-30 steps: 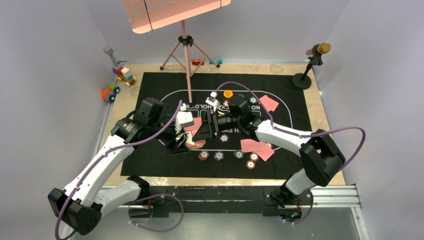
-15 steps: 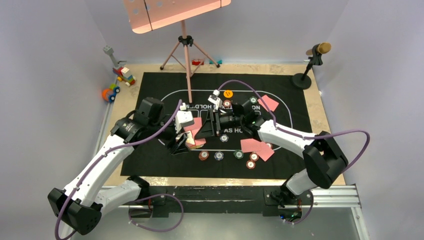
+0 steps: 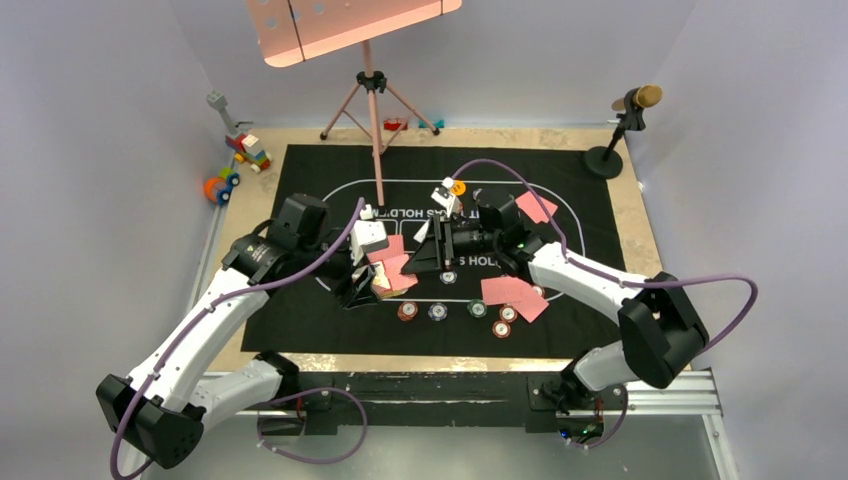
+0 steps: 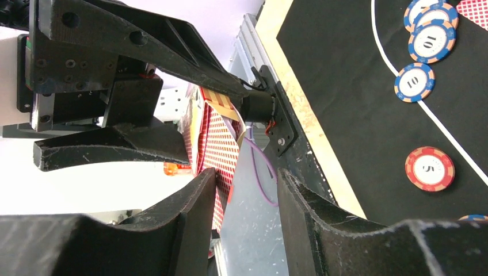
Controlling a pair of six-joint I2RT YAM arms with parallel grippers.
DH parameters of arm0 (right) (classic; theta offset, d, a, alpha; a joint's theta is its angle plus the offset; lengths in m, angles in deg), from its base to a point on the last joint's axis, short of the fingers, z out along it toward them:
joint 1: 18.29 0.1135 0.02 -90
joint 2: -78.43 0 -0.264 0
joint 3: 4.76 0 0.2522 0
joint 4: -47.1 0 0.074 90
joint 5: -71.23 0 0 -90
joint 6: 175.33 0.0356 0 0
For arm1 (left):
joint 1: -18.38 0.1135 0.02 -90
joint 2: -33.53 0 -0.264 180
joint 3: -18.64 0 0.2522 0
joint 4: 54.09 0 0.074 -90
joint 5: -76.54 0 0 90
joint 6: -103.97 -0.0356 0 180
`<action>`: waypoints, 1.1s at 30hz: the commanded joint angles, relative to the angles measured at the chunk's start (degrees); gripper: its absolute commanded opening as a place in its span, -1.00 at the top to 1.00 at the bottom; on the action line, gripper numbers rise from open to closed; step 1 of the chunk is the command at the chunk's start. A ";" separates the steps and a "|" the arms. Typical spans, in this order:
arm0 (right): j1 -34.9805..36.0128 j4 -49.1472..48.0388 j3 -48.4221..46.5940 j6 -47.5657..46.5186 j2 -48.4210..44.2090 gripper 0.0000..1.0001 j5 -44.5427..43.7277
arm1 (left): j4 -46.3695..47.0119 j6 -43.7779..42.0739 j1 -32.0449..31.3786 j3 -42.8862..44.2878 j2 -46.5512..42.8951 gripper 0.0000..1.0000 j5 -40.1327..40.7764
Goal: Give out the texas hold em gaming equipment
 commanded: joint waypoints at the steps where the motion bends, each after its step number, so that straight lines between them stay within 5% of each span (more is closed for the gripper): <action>1: -0.59 1.67 0.89 -1.50 -2.20 0.09 0.44 | 2.38 0.62 0.25 3.02 -0.37 1.00 -2.37; 8: -1.71 2.95 0.56 -2.14 -3.52 0.07 0.54 | 2.35 0.56 0.21 2.68 -0.73 1.00 -2.37; 12: -1.43 -0.35 0.64 -0.17 -3.06 -0.54 0.67 | 2.48 0.64 0.25 2.58 -0.69 1.00 -2.37; 16: 1.15 -3.28 -1.19 1.38 -1.29 -0.70 0.57 | 2.57 0.71 0.20 2.76 -0.51 1.00 -2.36; 20: 3.82 -3.77 -3.78 2.12 2.42 -0.66 0.74 | 2.93 1.02 0.26 3.00 -0.25 1.00 -2.25; 28: 3.71 -8.13 -1.31 5.22 3.65 -0.15 2.05 | 2.93 1.14 0.22 2.94 -0.21 1.00 -2.19; 33: 2.11 -8.17 0.75 5.28 1.36 -0.07 1.79 | 2.95 1.28 0.22 2.89 -0.21 1.00 -2.37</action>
